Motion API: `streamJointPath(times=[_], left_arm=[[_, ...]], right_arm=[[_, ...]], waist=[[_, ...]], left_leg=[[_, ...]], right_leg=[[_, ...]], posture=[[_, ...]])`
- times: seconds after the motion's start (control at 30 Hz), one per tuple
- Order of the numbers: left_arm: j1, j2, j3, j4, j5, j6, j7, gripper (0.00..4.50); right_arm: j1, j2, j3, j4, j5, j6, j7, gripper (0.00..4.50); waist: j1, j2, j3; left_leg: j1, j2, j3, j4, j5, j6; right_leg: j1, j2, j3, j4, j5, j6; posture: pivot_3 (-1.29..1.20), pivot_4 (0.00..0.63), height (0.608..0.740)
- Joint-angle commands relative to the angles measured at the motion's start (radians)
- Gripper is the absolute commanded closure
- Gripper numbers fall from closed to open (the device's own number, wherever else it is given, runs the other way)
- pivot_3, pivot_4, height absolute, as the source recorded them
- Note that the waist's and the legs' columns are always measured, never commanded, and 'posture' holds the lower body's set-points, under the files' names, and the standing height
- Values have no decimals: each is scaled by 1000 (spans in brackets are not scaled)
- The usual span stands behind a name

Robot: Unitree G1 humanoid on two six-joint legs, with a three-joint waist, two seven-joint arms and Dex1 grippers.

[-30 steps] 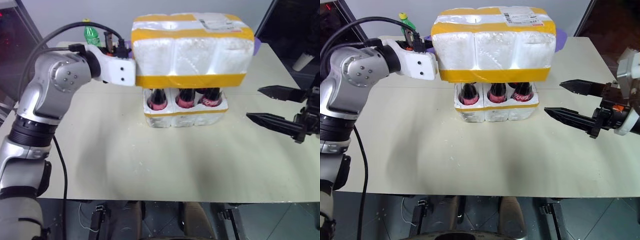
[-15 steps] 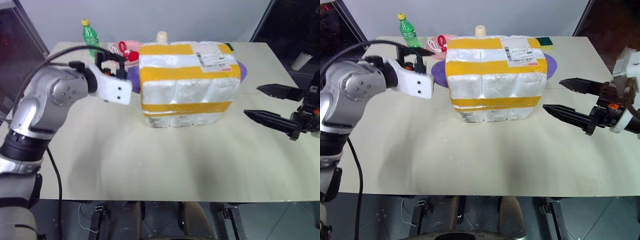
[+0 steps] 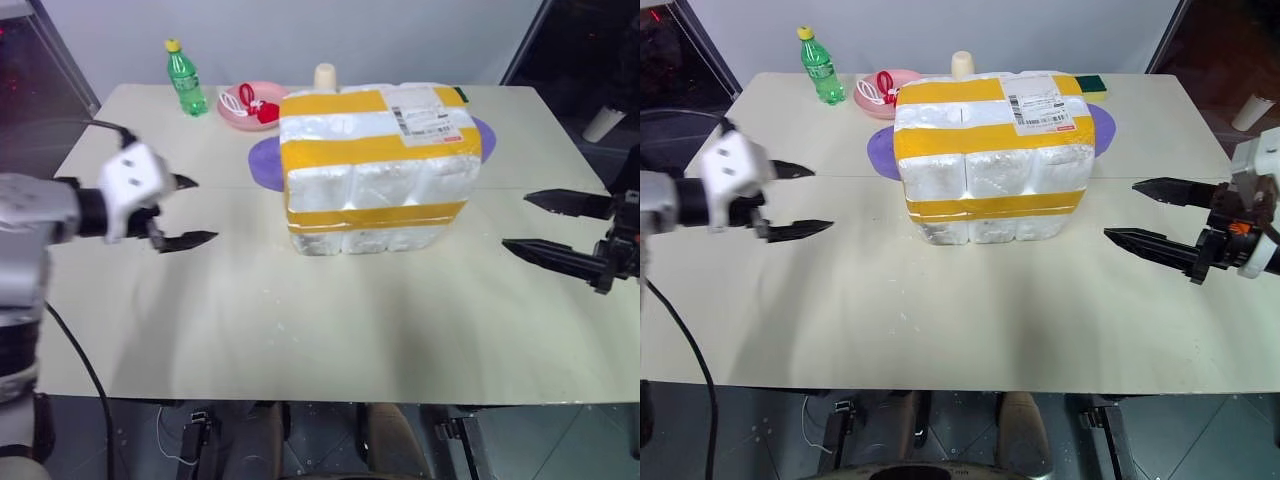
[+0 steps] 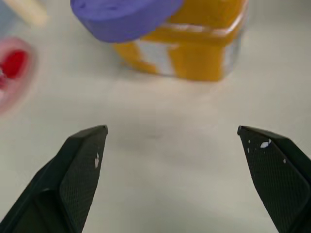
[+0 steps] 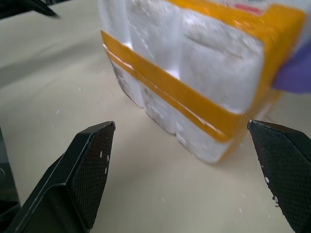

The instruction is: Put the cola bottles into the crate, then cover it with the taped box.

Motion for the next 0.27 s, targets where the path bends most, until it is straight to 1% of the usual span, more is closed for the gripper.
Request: streamJointPath(times=[0.03, 0.13, 0.2, 0.27], left_arm=[[-51, 86, 39, 109, -128, 71, -127, 19], [-150, 102, 11, 228, -181, 129, -140, 19], [-186, 105, -14, 252, -190, 140, -141, 19], [-185, 114, -37, 244, -186, 128, -147, 19]], right_arm=[[-21, -27, 13, 38, -51, -64, 39, 0], [-53, -26, 46, 65, -64, -88, 57, 0], [-71, -22, 61, 75, -63, -93, 65, 0], [-86, -18, 72, 82, -61, -91, 65, 0]], waist=[[-1, 0, 0], [1, 0, 0], [3, 0, 0], [3, 0, 0]], left_leg=[[1, 0, 0, 0, 0, 0], [2, 0, 0, 0, 0, 0], [2, 0, 0, 0, 0, 0], [1, 0, 0, 0, 0, 0]], right_leg=[[0, 0, 0, 0, 0, 0], [1, 0, 0, 0, -1, -2], [2, 0, 0, 0, -1, -2], [2, 0, 0, -1, 0, 0]], posture=[[0, 150, 739], [0, 150, 739], [0, 150, 739], [0, 150, 739]])
